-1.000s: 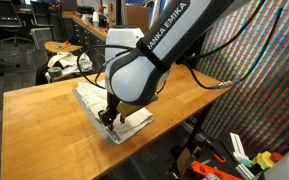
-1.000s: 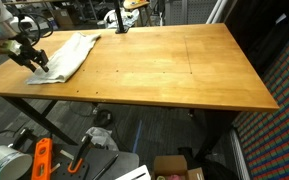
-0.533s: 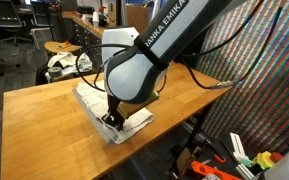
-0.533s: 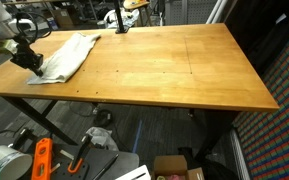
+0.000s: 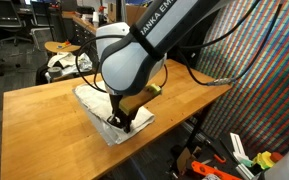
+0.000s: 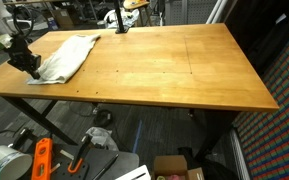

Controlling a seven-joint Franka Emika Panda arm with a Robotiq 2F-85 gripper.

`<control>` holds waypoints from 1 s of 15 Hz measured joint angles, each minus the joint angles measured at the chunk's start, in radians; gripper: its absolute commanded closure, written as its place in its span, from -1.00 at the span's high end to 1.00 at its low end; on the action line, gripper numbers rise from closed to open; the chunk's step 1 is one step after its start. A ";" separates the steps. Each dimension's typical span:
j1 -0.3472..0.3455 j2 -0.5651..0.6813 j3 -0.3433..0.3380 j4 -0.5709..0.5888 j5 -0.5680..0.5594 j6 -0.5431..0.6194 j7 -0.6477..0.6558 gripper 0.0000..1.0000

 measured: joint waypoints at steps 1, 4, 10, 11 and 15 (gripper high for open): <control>0.000 -0.002 0.002 0.001 0.000 -0.018 0.000 -0.27; 0.000 -0.007 0.011 0.003 0.000 -0.065 -0.002 0.19; -0.001 -0.017 0.027 0.055 0.017 -0.112 -0.025 1.00; -0.003 -0.018 0.025 0.082 0.017 -0.118 -0.031 1.00; -0.026 0.005 -0.002 0.242 0.023 -0.162 -0.070 1.00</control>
